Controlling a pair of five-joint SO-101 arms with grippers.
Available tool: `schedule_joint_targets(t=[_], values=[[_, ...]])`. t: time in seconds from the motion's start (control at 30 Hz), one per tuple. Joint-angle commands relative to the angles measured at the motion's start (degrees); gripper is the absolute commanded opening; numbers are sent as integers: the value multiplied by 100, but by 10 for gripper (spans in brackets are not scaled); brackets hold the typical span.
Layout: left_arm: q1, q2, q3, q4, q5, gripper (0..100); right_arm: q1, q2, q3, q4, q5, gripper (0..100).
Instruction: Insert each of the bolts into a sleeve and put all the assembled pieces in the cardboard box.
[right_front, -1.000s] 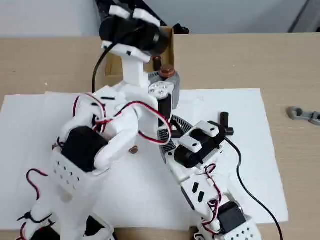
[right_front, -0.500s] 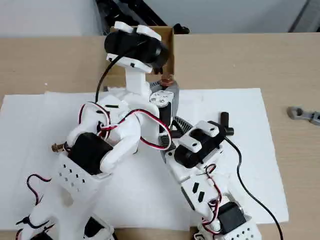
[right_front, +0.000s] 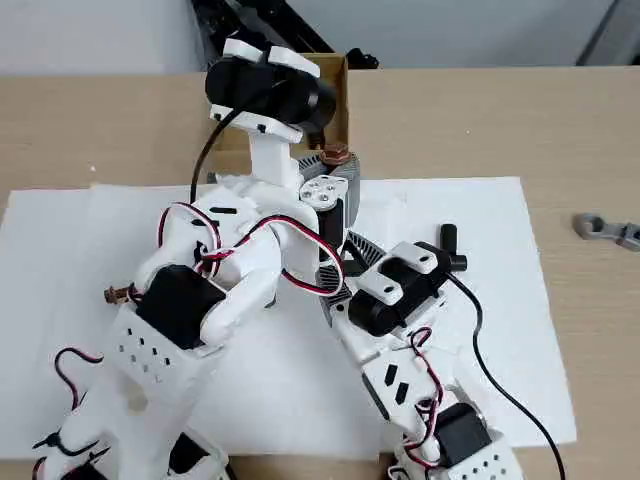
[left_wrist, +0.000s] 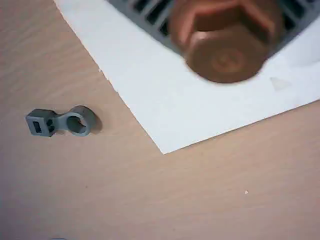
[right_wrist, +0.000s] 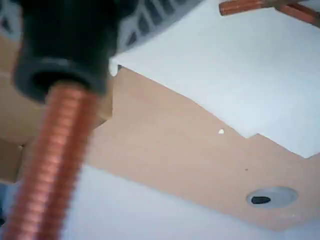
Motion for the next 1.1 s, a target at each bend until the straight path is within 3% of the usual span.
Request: schedule_joint_targets(t=[0.0, 0.8, 1.07], values=[[-26, -202, -57, -193, -53, 5, -13, -75, -97, 31, 26, 3], [-264, -229, 330, -527, 62, 5, -13, -40, -79, 40, 26, 3], [141, -185, 347, -519, 35, 5, -13, -40, -88, 40, 26, 3]])
